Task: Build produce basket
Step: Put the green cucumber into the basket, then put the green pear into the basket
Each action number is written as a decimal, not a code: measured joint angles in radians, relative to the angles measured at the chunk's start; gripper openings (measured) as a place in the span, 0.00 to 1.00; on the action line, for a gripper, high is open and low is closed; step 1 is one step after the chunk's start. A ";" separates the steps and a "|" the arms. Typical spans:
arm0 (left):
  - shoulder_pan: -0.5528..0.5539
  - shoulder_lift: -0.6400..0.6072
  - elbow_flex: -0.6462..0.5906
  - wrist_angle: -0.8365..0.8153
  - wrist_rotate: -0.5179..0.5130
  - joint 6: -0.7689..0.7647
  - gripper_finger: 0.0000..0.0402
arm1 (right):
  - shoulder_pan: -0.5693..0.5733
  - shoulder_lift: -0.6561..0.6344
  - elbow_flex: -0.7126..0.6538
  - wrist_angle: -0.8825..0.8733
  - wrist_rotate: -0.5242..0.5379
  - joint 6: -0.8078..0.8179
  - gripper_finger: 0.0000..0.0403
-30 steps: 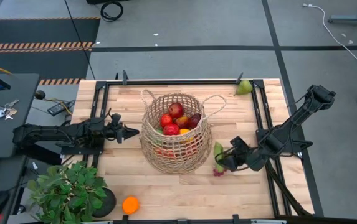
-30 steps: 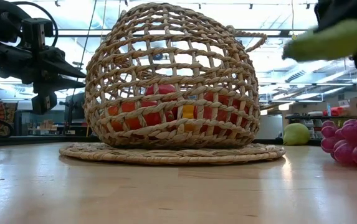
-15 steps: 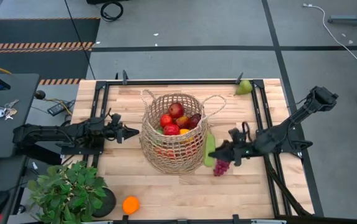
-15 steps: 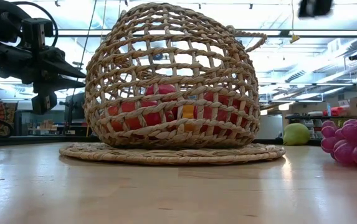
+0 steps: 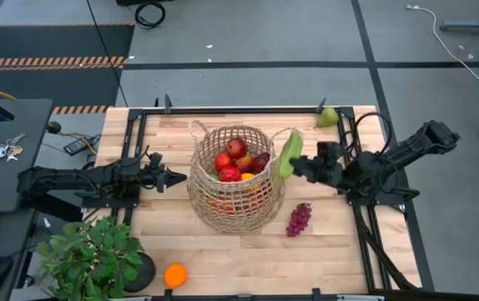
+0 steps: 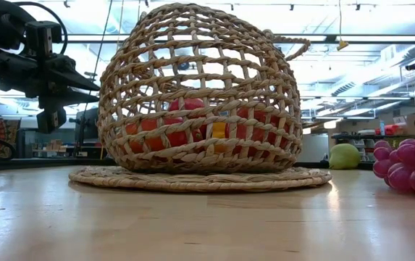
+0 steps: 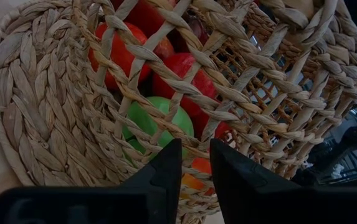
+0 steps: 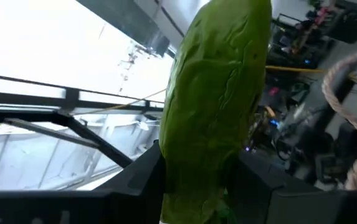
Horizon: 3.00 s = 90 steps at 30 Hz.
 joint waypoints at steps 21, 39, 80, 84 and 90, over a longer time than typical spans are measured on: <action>0.000 0.000 0.000 0.000 0.000 0.000 0.22 | -0.172 0.037 0.451 -1.098 -0.086 -0.192 0.37; 0.000 0.000 0.000 -0.003 0.000 0.000 0.23 | -0.336 0.497 1.120 -1.926 -0.128 -0.599 0.37; 0.000 0.000 0.000 -0.003 0.000 0.000 0.23 | -0.627 1.146 1.554 -2.328 -0.666 -0.882 0.50; 0.000 0.000 0.000 -0.003 0.000 0.000 0.22 | -0.626 1.138 1.554 -2.320 -0.666 -0.879 0.64; 0.000 0.000 0.000 -0.003 0.000 0.000 0.22 | -0.632 1.128 1.554 -2.336 -0.677 -0.858 0.80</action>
